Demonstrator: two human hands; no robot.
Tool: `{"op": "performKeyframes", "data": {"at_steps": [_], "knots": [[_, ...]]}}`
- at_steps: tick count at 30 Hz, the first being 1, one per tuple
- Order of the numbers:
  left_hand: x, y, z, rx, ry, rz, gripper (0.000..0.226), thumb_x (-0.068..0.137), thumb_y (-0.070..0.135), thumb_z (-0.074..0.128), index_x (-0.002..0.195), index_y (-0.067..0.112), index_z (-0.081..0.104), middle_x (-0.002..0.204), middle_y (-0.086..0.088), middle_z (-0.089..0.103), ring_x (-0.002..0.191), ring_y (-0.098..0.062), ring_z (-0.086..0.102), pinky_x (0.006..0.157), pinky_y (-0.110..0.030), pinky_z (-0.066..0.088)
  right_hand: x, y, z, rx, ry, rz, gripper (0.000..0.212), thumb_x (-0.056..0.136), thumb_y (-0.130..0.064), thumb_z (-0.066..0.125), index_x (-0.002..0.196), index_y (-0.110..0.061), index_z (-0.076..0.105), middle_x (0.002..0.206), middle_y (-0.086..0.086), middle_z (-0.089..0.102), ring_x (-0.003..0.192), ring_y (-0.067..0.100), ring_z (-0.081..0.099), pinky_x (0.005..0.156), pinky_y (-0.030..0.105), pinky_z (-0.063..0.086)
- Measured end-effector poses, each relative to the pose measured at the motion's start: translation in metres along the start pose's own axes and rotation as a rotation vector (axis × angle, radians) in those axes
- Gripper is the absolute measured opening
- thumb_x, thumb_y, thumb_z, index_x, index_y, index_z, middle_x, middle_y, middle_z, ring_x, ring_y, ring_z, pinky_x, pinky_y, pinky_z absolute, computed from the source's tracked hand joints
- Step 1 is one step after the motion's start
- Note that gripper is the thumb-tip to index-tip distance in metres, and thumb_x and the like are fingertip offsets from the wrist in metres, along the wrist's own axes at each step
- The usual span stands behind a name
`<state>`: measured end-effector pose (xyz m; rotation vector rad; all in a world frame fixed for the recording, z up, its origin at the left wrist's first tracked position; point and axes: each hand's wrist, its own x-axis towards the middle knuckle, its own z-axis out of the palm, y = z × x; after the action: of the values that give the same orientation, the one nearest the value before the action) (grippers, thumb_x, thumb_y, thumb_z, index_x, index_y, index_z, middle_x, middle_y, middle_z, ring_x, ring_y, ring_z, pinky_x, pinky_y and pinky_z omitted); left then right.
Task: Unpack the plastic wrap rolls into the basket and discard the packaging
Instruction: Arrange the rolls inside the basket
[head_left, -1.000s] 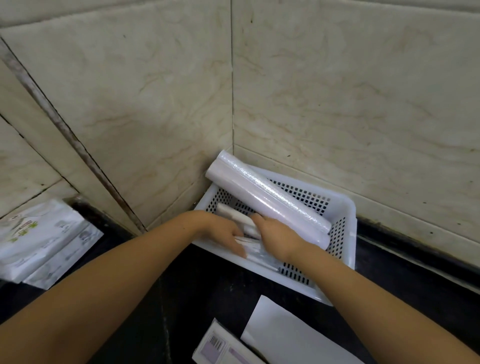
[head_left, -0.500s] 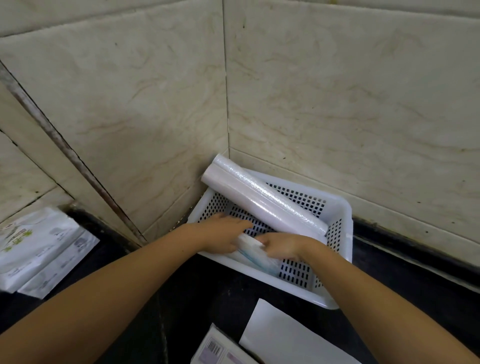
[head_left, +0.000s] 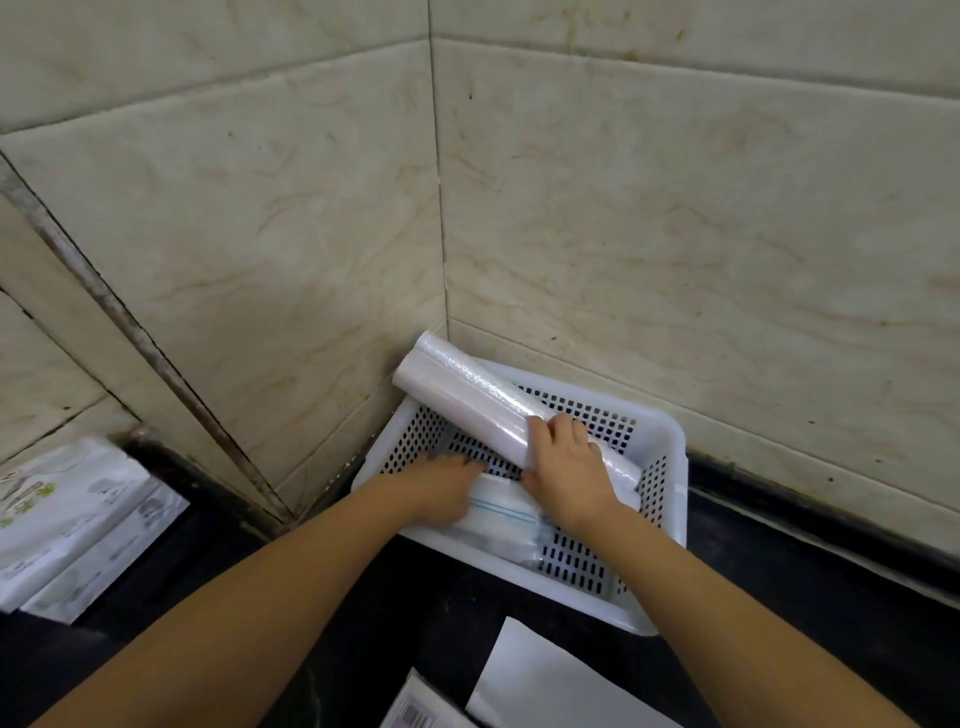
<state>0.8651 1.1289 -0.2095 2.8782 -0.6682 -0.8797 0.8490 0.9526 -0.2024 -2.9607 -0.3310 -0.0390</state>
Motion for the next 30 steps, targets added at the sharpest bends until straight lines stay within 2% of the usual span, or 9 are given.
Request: {"op": "performKeyframes", "data": {"at_steps": [5, 7, 8, 10, 12, 17, 22, 26, 30], "knots": [[-0.015, -0.002, -0.02, -0.255, 0.438, 0.276, 0.044, 0.088, 0.021, 0.051, 0.132, 0.02, 0.05, 0.132, -0.006, 0.056, 0.116, -0.023, 0.054, 0.098, -0.04, 0.047, -0.007, 0.016, -0.031, 0.35, 0.156, -0.066, 0.06, 0.085, -0.025, 0.059, 0.139, -0.017, 0.034, 0.118, 0.007, 0.04, 0.103, 0.016, 0.035, 0.091, 0.029, 0.038], [-0.009, 0.005, -0.033, -0.148, 0.656, 0.37, 0.035, 0.089, 0.016, 0.049, 0.122, 0.013, 0.059, 0.12, -0.009, 0.063, 0.107, -0.026, 0.059, 0.089, -0.042, 0.052, 0.0, 0.027, -0.052, 0.448, 0.248, -0.031, 0.061, 0.086, -0.026, 0.06, 0.14, -0.018, 0.033, 0.113, 0.001, 0.036, 0.102, 0.013, 0.034, 0.091, 0.025, 0.034], [-0.002, 0.01, -0.038, -0.046, 0.706, 0.374, 0.036, 0.089, 0.014, 0.048, 0.124, 0.01, 0.056, 0.126, -0.012, 0.06, 0.113, -0.028, 0.056, 0.095, -0.043, 0.048, 0.006, 0.033, -0.061, 0.473, 0.264, -0.005, 0.061, 0.087, -0.025, 0.06, 0.141, -0.017, 0.033, 0.114, 0.003, 0.036, 0.103, 0.015, 0.037, 0.091, 0.025, 0.032], [0.013, 0.022, -0.044, 0.173, 0.657, 0.252, 0.048, 0.093, 0.019, 0.045, 0.14, 0.011, 0.037, 0.15, -0.012, 0.035, 0.138, -0.028, 0.032, 0.115, -0.046, 0.025, 0.021, 0.041, -0.072, 0.495, 0.242, 0.037, 0.059, 0.088, -0.022, 0.06, 0.14, -0.015, 0.034, 0.123, 0.01, 0.04, 0.108, 0.022, 0.043, 0.09, 0.025, 0.033], [0.022, 0.027, -0.046, 0.306, 0.526, 0.076, 0.055, 0.097, 0.028, 0.037, 0.147, 0.014, 0.017, 0.159, -0.008, 0.015, 0.146, -0.023, 0.01, 0.118, -0.051, 0.007, 0.031, 0.046, -0.071, 0.475, 0.192, 0.049, 0.055, 0.089, -0.021, 0.058, 0.139, -0.015, 0.036, 0.127, 0.014, 0.041, 0.11, 0.027, 0.046, 0.09, 0.027, 0.036], [0.009, 0.028, -0.022, 0.31, 0.597, -0.035, 0.051, 0.098, 0.035, 0.033, 0.144, 0.015, 0.026, 0.146, -0.008, 0.033, 0.135, -0.027, 0.029, 0.116, -0.055, 0.012, 0.039, 0.049, -0.046, 0.387, 0.081, -0.011, 0.054, 0.09, -0.018, 0.056, 0.14, -0.015, 0.037, 0.127, 0.016, 0.045, 0.111, 0.03, 0.047, 0.091, 0.031, 0.039], [-0.015, 0.026, 0.0, 0.414, 0.73, -0.031, 0.048, 0.074, 0.035, 0.071, 0.117, 0.015, 0.065, 0.114, -0.01, 0.067, 0.104, -0.028, 0.064, 0.095, -0.054, 0.048, 0.033, 0.04, -0.014, 0.322, 0.021, -0.088, 0.048, 0.093, -0.012, 0.051, 0.14, -0.01, 0.042, 0.136, 0.013, 0.045, 0.124, 0.028, 0.042, 0.105, 0.031, 0.034], [-0.014, 0.023, 0.009, 0.313, 0.611, -0.054, 0.052, 0.093, 0.037, 0.044, 0.141, 0.016, 0.038, 0.15, -0.012, 0.037, 0.14, -0.028, 0.031, 0.112, -0.059, 0.02, 0.025, 0.034, -0.007, 0.349, 0.011, -0.004, 0.045, 0.094, -0.013, 0.048, 0.139, -0.015, 0.044, 0.136, 0.013, 0.044, 0.123, 0.029, 0.043, 0.102, 0.037, 0.037], [-0.019, 0.022, -0.004, 0.257, 0.489, -0.041, 0.055, 0.098, 0.04, 0.03, 0.147, 0.019, 0.016, 0.157, -0.008, 0.013, 0.145, -0.024, 0.008, 0.115, -0.054, 0.006, 0.011, 0.037, -0.032, 0.349, 0.041, -0.025, 0.048, 0.096, -0.017, 0.049, 0.142, -0.014, 0.039, 0.139, 0.012, 0.042, 0.127, 0.027, 0.04, 0.107, 0.03, 0.034]]}}
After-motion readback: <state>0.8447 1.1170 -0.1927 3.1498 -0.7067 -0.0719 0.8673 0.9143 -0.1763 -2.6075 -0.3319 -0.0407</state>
